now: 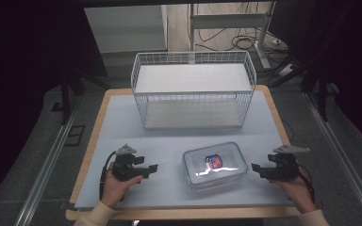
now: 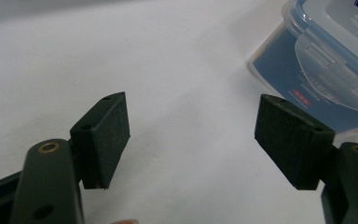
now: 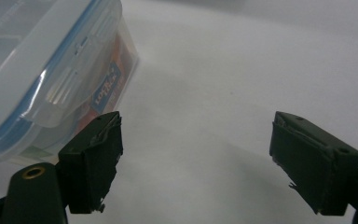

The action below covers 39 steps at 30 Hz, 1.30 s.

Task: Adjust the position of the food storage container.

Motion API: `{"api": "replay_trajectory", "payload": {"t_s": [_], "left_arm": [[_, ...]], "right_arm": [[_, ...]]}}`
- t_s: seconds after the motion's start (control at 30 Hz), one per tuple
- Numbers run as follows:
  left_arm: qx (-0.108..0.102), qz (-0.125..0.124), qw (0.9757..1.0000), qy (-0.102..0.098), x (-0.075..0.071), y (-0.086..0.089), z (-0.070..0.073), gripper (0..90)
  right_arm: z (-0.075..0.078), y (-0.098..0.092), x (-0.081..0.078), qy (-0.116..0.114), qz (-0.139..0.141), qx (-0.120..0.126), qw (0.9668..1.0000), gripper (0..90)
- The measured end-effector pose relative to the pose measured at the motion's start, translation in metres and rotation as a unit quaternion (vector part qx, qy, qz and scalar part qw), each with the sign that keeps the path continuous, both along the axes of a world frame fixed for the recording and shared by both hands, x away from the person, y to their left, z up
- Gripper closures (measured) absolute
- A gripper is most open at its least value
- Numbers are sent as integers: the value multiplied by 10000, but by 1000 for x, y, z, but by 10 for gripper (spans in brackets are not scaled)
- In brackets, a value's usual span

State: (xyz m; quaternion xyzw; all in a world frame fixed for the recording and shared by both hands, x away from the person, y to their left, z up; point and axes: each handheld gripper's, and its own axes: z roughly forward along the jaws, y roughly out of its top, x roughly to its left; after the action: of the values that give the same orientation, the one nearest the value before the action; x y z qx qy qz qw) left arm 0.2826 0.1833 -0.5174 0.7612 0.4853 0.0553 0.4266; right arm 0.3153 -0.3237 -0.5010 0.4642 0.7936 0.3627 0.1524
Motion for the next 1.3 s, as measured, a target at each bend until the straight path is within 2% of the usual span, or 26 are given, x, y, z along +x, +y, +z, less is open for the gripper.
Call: {"api": "replay_trajectory", "payload": {"t_s": [0.2, 0.27, 0.3, 0.33, 0.37, 0.4, 0.47, 0.53, 0.57, 0.6, 0.63, 0.67, 0.7, 0.73, 0.83, 0.9, 0.93, 0.97, 1.0, 1.03, 1.07, 1.13, 1.2, 1.23, 1.27, 1.3], "left_arm": [[-15, 26, 10000, 8, 0, 1, 0, 261], [-3, 36, 10000, 14, -1, 2, 0, 261], [-4, 41, 10000, 18, -1, 2, 0, 261], [-5, 59, 10000, 24, -1, 3, -1, 261], [-8, 66, 10000, 25, -1, 3, -1, 261], [-24, 85, 10000, 34, -1, 4, -1, 262], [-49, 77, 9999, 41, 0, 4, -1, 262], [-48, 52, 10000, 53, -1, 3, -1, 262], [-48, 52, 10000, 53, -1, 3, -1, 262], [-42, 39, 10000, 54, -1, 3, -1, 261], [-42, 39, 10000, 54, -1, 3, -1, 262], [-51, 43, 10000, 51, -1, 3, -1, 261], [-51, 53, 10000, 54, -1, 3, -1, 261], [-54, 59, 10000, 47, -1, 3, 0, 262], [-55, 64, 10000, 45, -1, 3, 0, 262], [-63, 72, 9999, 45, -1, 3, -1, 262], [-58, 66, 9999, 48, -1, 3, -1, 262], [-49, 57, 10000, 52, -1, 3, -1, 262], [-45, 52, 10000, 55, -1, 3, -1, 262], [-45, 52, 10000, 55, -1, 3, -1, 262], [-50, 49, 10000, 52, -1, 3, -1, 262], [-53, 47, 10000, 54, -1, 3, -1, 262], [-53, 43, 10000, 57, -1, 3, -1, 262], [-52, 35, 10000, 57, -1, 3, -1, 262], [-47, 30, 10000, 62, -1, 3, -1, 262], [-42, 26, 10000, 66, -1, 3, -1, 262]], "right_arm": [[7, -1, 0, -5, -41, 67, 10000, 201], [19, -1, 0, -77, 2, 182, 9998, 237], [19, -1, 0, -77, 2, 182, 9998, 237], [29, 0, -2, -122, 96, 244, 9996, 281], [29, 0, -2, -122, 96, 244, 9996, 281], [38, 2, -5, -213, 203, 315, 9991, 323], [42, 3, -6, -244, 257, 348, 9988, 339], [49, 9, -10, -213, 476, 429, 9977, 417], [49, 9, -10, -213, 476, 429, 9977, 417], [53, 15, -12, -217, 665, 431, 9966, 489], [53, 15, -12, -217, 665, 431, 9966, 489], [57, 22, -15, -202, 879, 441, 9949, 578], [57, 22, -15, -202, 879, 441, 9949, 578], [59, 25, -16, -206, 949, 441, 9943, 618], [67, 42, -24, -239, 1318, 427, 9901, 731], [70, 54, -29, -197, 1627, 432, 9855, 805], [71, 63, -31, -155, 1827, 446, 9820, 855], [71, 63, -31, -155, 1827, 446, 9820, 855], [70, 76, -35, -85, 2113, 460, 9763, 890], [70, 76, -35, -85, 2113, 460, 9763, 890], [70, 81, -36, -69, 2203, 450, 9744, 892], [65, 103, -42, 49, 2583, 373, 9653, 893], [61, 115, -46, 122, 2771, 298, 9603, 893], [61, 115, -46, 122, 2771, 298, 9603, 893], [55, 128, -51, 191, 2987, 202, 9540, 893], [55, 128, -51, 191, 2987, 202, 9540, 893]]}}
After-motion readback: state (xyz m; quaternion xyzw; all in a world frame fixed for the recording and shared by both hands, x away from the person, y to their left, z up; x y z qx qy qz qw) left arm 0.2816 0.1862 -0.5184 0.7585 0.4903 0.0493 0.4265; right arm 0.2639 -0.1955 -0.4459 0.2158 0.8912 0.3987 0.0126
